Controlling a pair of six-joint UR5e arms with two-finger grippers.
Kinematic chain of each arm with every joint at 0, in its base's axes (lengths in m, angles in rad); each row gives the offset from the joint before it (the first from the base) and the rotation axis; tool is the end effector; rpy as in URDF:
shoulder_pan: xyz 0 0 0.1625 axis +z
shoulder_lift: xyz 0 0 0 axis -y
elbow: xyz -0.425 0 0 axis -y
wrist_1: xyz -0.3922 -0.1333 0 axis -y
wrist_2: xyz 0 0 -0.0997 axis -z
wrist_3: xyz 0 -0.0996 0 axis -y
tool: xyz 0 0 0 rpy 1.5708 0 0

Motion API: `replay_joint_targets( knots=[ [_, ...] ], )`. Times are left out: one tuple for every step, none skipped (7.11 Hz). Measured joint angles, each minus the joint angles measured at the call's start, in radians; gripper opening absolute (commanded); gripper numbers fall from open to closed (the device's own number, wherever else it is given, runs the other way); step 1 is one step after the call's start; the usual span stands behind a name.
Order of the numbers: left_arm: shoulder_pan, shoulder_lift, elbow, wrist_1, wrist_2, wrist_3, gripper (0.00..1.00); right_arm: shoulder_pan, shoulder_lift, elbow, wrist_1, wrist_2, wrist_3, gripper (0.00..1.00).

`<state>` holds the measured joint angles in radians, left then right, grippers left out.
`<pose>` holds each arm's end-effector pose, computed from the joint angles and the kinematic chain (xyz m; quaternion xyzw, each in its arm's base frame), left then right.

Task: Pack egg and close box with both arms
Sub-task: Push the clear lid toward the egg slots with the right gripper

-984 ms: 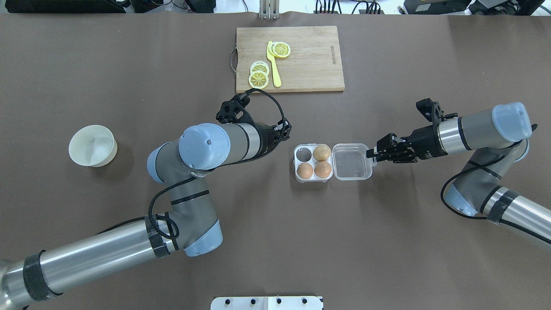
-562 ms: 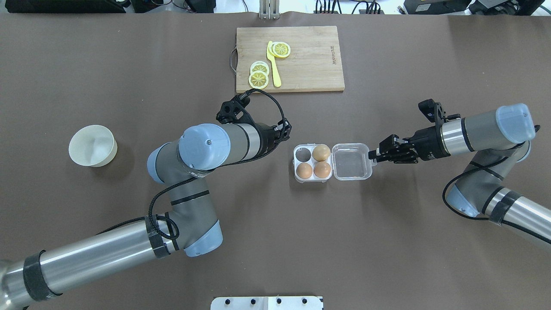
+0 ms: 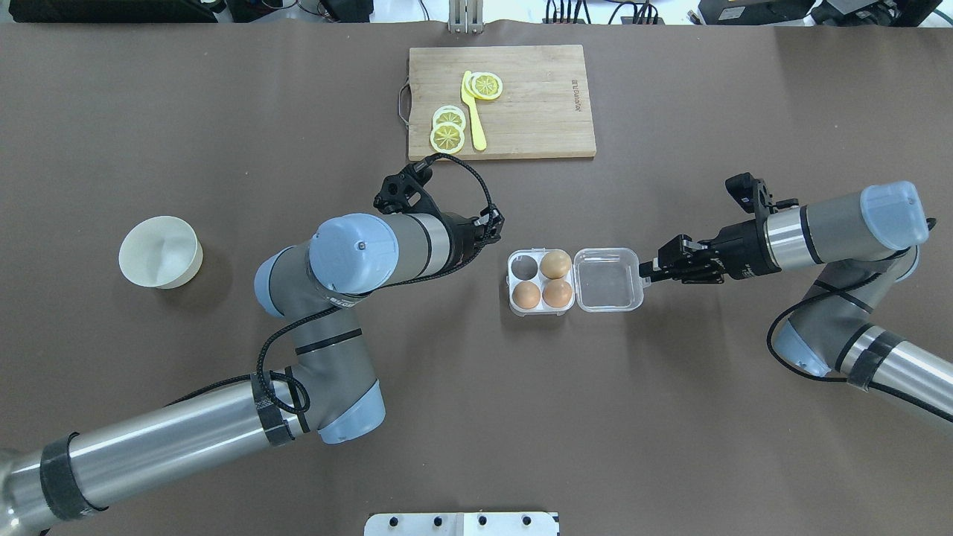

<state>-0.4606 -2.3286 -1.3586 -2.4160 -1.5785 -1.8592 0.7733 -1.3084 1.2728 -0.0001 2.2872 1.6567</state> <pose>0.6068 -0.4491 0.1874 0.0521 0.6386 -0.2786 0.7155 -0.3682 -0.4543 0.4900 -0.0184 -0.6973 0.0594 0.7141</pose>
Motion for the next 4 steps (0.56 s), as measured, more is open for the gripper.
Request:
replay_joint_targets(
  knots=[
    [0.0, 0.002, 0.0, 0.0, 0.0, 0.0, 0.0, 0.0, 0.0, 0.0, 0.0, 0.0, 0.0, 0.09],
    [0.0, 0.005, 0.0, -0.001, 0.0, 0.0, 0.0, 0.0, 0.0, 0.0, 0.0, 0.0, 0.0, 0.0],
    [0.0, 0.007, 0.0, -0.001, 0.0, 0.0, 0.0, 0.0, 0.001, 0.0, 0.001, 0.0, 0.0, 0.0],
    [0.0, 0.007, 0.0, -0.001, 0.0, 0.0, 0.0, 0.0, 0.002, 0.001, 0.001, 0.0, 0.0, 0.0]
  ],
)
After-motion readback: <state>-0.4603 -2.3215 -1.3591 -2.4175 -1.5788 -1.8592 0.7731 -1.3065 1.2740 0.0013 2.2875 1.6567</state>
